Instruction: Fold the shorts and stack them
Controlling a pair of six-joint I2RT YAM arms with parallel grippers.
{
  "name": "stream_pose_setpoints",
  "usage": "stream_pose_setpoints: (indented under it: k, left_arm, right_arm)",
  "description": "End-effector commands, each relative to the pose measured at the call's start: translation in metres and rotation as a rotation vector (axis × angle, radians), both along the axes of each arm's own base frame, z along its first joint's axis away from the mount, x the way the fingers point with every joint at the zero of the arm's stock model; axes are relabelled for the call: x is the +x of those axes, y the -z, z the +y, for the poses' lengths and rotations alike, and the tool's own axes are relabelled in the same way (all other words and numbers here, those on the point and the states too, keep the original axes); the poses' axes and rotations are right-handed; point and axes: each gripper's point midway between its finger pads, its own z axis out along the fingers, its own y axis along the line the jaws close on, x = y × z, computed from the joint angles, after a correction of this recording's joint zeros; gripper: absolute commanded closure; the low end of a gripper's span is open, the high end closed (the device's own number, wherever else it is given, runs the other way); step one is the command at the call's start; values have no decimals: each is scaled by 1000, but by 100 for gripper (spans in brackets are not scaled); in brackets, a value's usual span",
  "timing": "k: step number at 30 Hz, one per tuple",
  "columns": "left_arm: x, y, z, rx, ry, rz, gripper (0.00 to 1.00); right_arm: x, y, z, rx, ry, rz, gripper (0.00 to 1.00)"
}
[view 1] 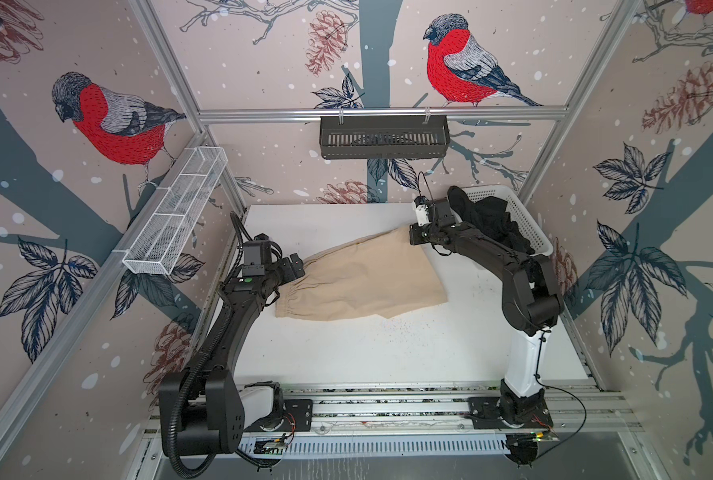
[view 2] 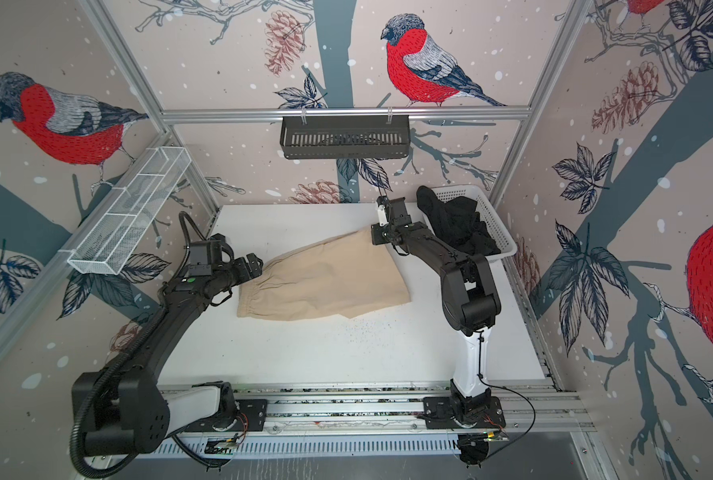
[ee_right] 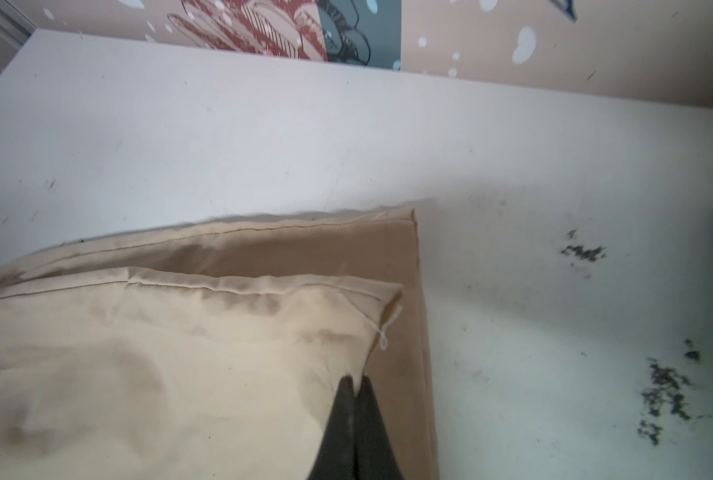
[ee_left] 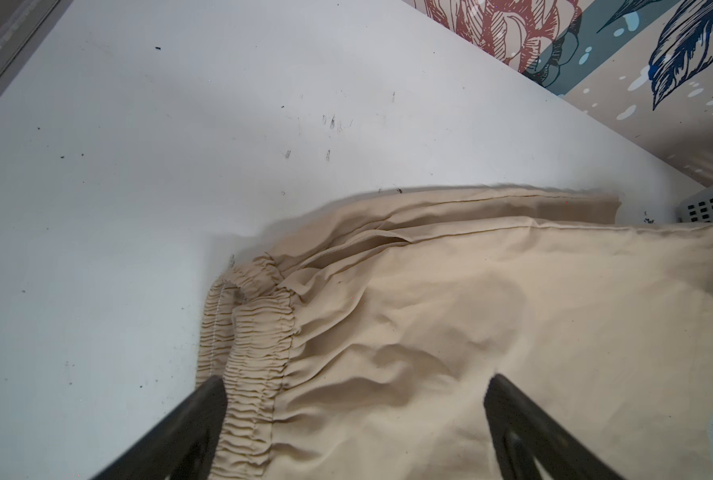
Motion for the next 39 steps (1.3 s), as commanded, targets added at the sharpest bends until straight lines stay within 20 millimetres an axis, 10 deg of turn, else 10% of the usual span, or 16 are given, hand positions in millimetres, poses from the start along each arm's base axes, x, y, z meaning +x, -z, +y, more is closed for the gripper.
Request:
stream_pose_setpoints:
  k: [1,12,22,29,39]
  left_arm:
    - [-1,0,8,39,-21,6,3]
    - [-10,32,17,82,-53,94,3]
    - [-12,43,18,62,-82,150,3]
    - [3,-6,14,20,-75,2,3]
    - [8,-41,6,-21,-43,-130,3]
  right_arm:
    - [7,-13,-1,-21,0,-50,99]
    - [52,48,-2,-8,-15,2,91]
    - [67,37,-6,-16,-19,-20,38]
    - [-7,6,4,26,-88,17,21]
    - [-133,67,30,6,-104,164,20]
